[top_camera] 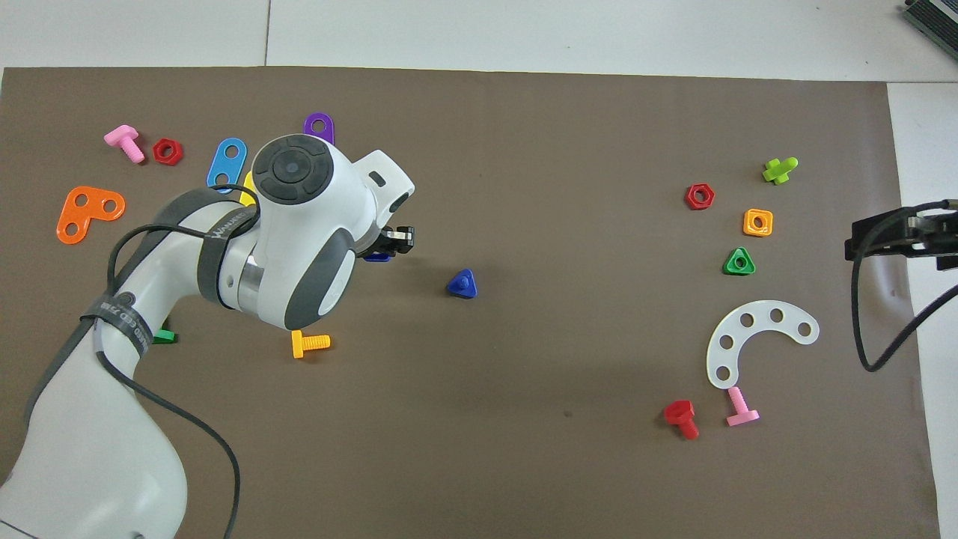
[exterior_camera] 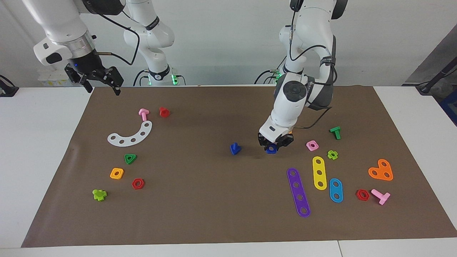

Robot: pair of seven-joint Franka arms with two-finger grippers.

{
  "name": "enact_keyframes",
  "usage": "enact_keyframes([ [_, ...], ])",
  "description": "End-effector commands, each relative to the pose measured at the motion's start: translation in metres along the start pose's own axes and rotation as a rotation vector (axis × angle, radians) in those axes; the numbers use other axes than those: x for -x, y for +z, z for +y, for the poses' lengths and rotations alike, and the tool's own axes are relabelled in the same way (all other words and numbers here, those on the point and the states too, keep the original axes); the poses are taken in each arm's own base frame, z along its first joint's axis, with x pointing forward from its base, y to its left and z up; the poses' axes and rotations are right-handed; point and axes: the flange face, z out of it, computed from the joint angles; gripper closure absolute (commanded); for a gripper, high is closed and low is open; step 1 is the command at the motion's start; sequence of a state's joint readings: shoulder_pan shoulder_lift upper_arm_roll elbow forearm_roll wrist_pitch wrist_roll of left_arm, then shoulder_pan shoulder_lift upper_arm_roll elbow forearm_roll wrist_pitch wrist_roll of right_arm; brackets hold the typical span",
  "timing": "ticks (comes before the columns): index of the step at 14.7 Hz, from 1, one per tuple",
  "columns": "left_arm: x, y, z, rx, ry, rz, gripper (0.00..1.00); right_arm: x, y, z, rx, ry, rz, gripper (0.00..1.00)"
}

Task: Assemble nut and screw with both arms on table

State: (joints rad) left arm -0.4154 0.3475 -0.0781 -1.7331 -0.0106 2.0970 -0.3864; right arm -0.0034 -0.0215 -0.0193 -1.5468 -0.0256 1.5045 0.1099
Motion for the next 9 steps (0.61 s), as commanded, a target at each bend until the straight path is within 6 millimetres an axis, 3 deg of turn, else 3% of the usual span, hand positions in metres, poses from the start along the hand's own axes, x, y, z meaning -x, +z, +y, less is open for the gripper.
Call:
enact_keyframes([
  [1,0.005,0.002,0.033,0.008,-0.033,-0.014,0.91,0.006,-0.001,-0.003,-0.005,-0.029,-0.001,0.0],
  [6,0.027,0.009,0.087,0.057,-0.048,-0.012,0.91,0.005,0.0,-0.001,-0.006,-0.027,-0.001,0.0],
  [9,0.034,0.017,0.101,0.058,-0.039,-0.016,0.91,0.005,0.0,0.0,-0.007,-0.024,-0.001,0.0],
])
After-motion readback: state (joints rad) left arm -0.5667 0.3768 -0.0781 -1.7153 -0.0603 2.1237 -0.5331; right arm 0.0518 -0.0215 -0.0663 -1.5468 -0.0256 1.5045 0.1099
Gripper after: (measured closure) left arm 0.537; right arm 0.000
